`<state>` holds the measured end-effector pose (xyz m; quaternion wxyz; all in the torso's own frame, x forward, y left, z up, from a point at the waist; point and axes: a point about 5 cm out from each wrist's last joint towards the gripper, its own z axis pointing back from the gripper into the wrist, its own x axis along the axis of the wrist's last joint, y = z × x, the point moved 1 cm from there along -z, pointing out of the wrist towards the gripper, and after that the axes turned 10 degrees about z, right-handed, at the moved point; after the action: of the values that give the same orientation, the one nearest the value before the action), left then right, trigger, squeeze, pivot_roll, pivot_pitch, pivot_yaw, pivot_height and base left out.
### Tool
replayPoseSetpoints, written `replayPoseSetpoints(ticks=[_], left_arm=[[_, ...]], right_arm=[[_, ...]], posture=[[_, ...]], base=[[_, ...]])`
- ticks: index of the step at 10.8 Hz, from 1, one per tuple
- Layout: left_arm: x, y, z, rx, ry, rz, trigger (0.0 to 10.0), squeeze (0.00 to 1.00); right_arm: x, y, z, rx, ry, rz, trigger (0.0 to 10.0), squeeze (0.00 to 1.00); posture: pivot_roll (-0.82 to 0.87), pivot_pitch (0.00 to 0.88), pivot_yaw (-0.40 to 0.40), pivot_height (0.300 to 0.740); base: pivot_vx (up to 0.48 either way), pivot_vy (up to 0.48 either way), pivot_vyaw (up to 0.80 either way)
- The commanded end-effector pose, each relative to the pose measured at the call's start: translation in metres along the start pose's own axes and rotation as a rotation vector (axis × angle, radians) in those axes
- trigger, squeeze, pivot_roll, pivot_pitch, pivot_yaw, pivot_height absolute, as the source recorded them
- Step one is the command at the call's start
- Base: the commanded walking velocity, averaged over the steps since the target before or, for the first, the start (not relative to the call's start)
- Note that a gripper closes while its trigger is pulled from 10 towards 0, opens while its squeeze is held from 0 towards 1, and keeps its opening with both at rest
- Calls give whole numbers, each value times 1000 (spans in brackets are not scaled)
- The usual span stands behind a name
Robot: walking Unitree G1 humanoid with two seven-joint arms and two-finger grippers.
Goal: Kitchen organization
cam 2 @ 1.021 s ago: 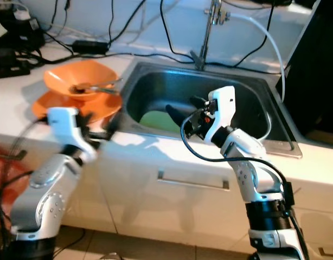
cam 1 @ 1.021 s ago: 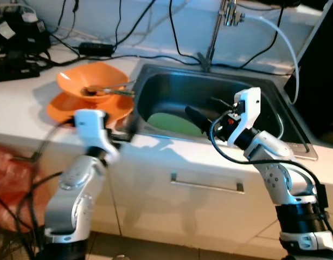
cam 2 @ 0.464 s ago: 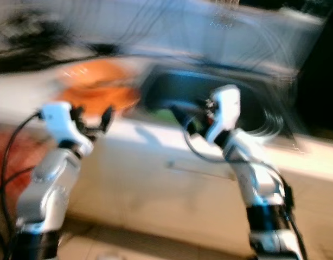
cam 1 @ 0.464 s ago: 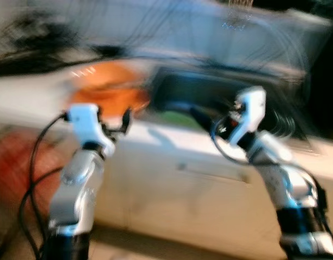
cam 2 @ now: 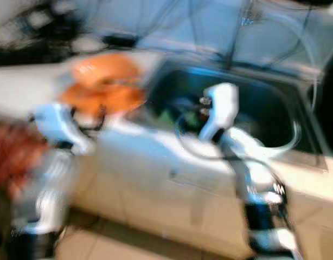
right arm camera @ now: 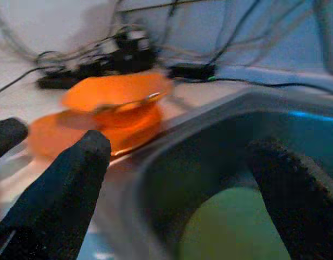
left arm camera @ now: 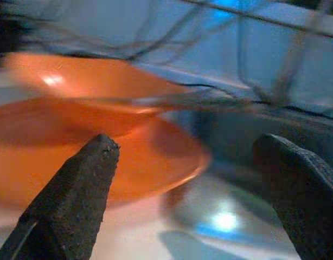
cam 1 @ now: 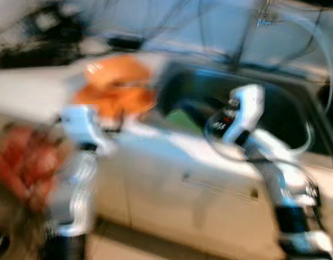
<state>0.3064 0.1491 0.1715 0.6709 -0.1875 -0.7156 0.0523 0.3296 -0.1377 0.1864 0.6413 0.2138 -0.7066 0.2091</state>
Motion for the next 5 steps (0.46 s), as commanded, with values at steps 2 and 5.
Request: replayPoseSetpoints(ticks=[2, 5], left_arm=[[9, 7, 1, 19, -26, -23, 10000, 0], [9, 5, 1, 18, -23, -22, 10000, 0]], right_arm=[[9, 8, -8, 29, -36, 7, 10000, 0], [8, 8, -8, 27, -35, 6, 10000, 0]], posture=[[125, 40, -44, 740], [125, 43, -39, 740]], base=[[0, 0, 0], [0, 0, 0]])
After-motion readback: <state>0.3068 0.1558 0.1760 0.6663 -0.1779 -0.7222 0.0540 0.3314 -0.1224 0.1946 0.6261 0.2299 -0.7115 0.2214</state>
